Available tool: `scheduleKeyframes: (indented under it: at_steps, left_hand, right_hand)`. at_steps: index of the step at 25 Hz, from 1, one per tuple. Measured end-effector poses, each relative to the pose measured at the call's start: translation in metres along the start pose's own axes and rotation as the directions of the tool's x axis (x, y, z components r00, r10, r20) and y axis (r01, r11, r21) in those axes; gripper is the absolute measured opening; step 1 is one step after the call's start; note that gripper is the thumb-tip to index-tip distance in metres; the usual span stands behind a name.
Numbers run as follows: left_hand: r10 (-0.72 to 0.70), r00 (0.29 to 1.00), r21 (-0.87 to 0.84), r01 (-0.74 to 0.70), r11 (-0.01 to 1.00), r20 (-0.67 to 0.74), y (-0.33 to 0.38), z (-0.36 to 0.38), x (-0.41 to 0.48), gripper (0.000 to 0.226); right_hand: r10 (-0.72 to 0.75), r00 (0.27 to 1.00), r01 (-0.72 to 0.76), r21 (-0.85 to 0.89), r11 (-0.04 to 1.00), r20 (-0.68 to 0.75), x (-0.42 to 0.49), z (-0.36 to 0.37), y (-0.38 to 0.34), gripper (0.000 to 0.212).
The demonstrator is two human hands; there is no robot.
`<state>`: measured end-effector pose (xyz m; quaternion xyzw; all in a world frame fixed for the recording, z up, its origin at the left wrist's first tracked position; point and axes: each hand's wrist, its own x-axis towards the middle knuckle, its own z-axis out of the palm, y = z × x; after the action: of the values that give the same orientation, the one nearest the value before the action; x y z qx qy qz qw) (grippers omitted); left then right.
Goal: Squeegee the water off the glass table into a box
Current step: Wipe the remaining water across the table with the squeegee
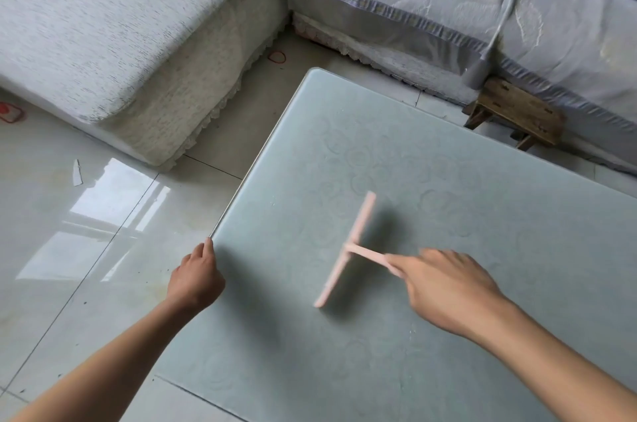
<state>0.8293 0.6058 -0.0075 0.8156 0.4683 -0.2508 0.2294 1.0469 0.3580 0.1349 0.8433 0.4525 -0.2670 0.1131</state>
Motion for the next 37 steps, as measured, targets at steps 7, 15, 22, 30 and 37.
scheduleKeyframes:
  at_steps: [7,15,22,30,37]
  left_hand:
    - [-0.005,0.996,-0.198,-0.012,0.980,-0.084,-0.012,-0.001,0.009,0.048]
    - [-0.021,0.999,0.076,0.017,0.997,0.048,0.038,-0.007,-0.012,0.067]
    - [0.197,0.978,0.207,-0.208,0.956,0.074,0.094,0.014,-0.031,0.067]
    - [0.402,0.916,0.346,-0.376,0.860,-0.004,0.141,0.057,-0.047,0.055]
    - [0.362,0.932,0.369,-0.329,0.869,-0.020,0.178,0.074,-0.062,0.062]
  right_hand:
    - [-0.240,0.971,0.237,0.134,0.962,0.006,0.076,0.022,-0.123,0.035]
    - [0.243,0.931,-0.285,0.125,0.950,0.274,-0.046,0.033,0.075,0.020]
    - [0.047,0.999,-0.047,0.121,0.992,0.005,-0.011,0.026,0.021,0.033]
    - [0.300,0.947,-0.318,0.214,0.924,0.114,-0.094,0.078,0.131,0.021]
    - [0.105,0.991,-0.073,0.315,0.946,-0.086,-0.049,0.055,0.117,0.056]
